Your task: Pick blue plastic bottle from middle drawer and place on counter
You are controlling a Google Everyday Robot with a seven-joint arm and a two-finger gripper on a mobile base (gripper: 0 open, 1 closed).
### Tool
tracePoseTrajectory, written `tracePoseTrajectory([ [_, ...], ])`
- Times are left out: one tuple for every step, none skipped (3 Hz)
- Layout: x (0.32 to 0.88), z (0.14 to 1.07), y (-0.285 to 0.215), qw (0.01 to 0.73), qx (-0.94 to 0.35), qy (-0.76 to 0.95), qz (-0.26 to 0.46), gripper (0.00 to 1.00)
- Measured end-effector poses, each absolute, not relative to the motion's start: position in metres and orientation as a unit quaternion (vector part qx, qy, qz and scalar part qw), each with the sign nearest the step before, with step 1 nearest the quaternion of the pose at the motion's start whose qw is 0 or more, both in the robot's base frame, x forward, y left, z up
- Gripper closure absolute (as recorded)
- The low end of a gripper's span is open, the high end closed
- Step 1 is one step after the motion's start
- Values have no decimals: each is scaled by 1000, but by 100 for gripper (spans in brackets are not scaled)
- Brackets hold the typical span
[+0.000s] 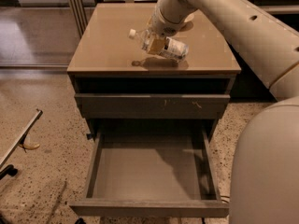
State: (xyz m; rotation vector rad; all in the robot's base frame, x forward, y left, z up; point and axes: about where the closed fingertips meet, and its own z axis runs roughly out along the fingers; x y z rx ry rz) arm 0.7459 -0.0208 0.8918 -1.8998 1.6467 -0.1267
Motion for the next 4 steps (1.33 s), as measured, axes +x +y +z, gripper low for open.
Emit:
tracePoseTrajectory([
  [749,883,-10,279,-734,618,-39,38],
  [756,867,-5,256,-740,622,-29,14],
  [760,844,-6,243,-739,628,-21,0],
  [760,844,-6,243,-739,628,-21,0],
])
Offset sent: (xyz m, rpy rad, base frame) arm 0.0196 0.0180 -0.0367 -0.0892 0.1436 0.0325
